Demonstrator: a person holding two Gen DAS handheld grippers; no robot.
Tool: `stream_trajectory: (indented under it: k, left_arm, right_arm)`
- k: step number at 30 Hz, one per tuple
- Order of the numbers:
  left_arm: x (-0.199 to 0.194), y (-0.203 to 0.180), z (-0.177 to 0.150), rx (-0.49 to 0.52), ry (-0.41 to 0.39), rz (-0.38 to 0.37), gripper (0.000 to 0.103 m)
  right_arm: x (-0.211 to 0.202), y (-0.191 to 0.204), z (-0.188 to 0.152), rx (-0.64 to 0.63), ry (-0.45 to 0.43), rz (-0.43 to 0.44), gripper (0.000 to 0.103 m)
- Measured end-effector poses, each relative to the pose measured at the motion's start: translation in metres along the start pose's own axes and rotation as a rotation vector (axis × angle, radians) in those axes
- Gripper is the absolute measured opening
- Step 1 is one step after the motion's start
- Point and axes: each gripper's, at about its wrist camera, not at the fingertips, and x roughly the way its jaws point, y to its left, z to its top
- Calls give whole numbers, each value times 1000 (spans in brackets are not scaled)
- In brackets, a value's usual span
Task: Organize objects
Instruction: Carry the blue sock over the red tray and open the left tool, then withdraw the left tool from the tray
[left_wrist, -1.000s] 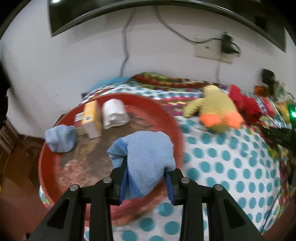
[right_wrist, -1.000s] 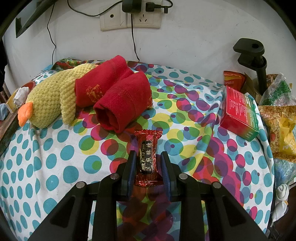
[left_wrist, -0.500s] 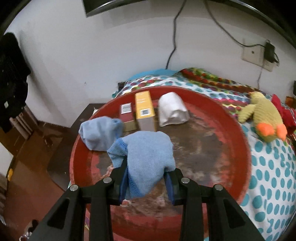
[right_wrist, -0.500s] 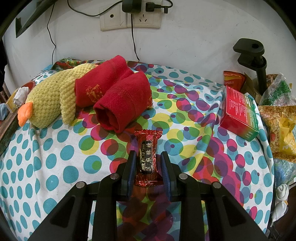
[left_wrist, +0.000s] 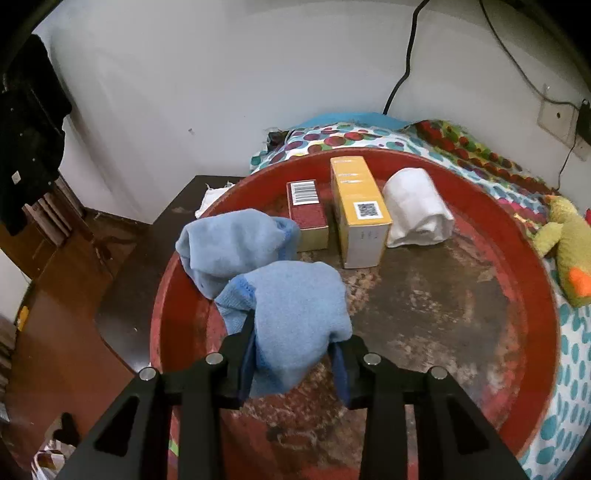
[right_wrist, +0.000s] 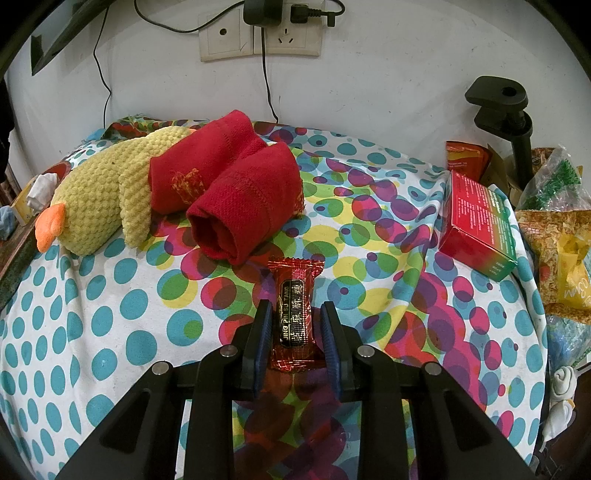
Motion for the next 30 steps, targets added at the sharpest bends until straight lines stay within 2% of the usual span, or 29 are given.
stream_trajectory:
  k: [6, 9, 11, 14, 21, 27, 30]
  left_arm:
    - [9, -2, -2, 31, 11, 61, 40]
    - [11, 0, -3, 19, 24, 18, 47]
    - [10, 3, -2, 10, 19, -23, 56]
    - [4, 7, -1, 5, 3, -11, 62]
    - [-28, 5, -12, 16, -60, 5, 62]
    - [-73, -22, -50, 89, -132, -12, 62]
    - [-92, -41, -74, 124, -154, -32, 62]
  right_arm:
    - [0, -1, 0, -1, 0, 0, 26]
    - [0, 0, 0, -1, 0, 0, 26]
    - [0, 1, 1, -1, 1, -1, 26]
    - [0, 0, 1, 1, 1, 0, 26]
    - [-1, 1, 2, 0, 1, -1, 26]
    - [-2, 0, 2, -1, 0, -1, 26]
    - [-2, -2, 2, -3, -1, 13, 22]
